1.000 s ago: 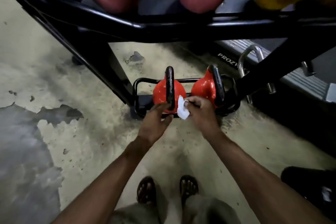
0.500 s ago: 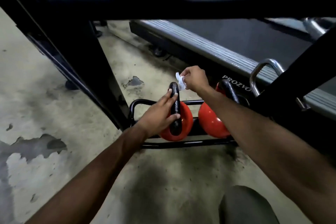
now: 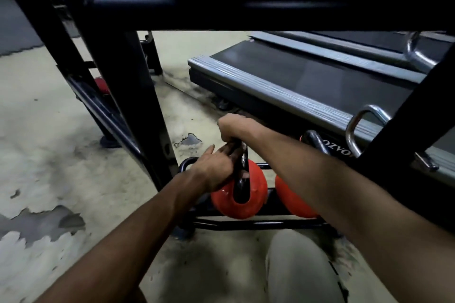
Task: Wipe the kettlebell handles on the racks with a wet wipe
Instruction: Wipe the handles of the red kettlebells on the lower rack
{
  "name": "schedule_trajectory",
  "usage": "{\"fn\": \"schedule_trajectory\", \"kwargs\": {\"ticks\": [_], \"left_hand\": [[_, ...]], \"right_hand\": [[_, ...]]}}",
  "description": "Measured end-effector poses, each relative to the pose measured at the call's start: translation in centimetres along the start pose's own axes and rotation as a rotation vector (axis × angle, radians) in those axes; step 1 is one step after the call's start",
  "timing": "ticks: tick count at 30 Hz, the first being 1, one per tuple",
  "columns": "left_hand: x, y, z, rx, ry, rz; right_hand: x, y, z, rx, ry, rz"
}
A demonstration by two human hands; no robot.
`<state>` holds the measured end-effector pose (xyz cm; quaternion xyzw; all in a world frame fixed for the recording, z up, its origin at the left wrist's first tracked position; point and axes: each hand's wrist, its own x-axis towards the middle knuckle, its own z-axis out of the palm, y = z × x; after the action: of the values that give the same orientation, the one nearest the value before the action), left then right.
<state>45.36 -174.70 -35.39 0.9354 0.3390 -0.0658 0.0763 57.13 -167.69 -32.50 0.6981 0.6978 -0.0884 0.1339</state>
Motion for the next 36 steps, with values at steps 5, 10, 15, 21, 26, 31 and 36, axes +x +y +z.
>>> {"fn": "schedule_trajectory", "kwargs": {"ticks": [5, 10, 15, 21, 26, 31, 36], "left_hand": [[-0.6, 0.2, 0.4, 0.007, 0.032, 0.025], [-0.2, 0.3, 0.2, -0.002, 0.011, -0.023], [-0.5, 0.4, 0.2, -0.079, 0.009, -0.043], [-0.7, 0.5, 0.0, -0.136, 0.005, -0.043], [-0.8, 0.5, 0.4, -0.169, 0.022, -0.025], [-0.8, 0.7, 0.2, -0.127, 0.026, -0.022], [-0.9, 1.0, 1.0, -0.132, 0.092, -0.057]], "right_hand": [[0.5, -0.7, -0.4, -0.084, 0.048, 0.018], [-0.1, 0.6, -0.9, 0.080, 0.057, -0.030], [-0.9, 4.3, 0.1, 0.401, 0.135, 0.177], [-2.2, 5.5, 4.2, 1.004, 0.300, 0.493], [-2.0, 4.7, 8.6, 1.614, 0.197, 0.583], [-3.4, 4.4, 5.8, 0.950, 0.363, 0.429], [-2.2, 3.8, 2.2, 0.495, 0.220, 0.279]]}}
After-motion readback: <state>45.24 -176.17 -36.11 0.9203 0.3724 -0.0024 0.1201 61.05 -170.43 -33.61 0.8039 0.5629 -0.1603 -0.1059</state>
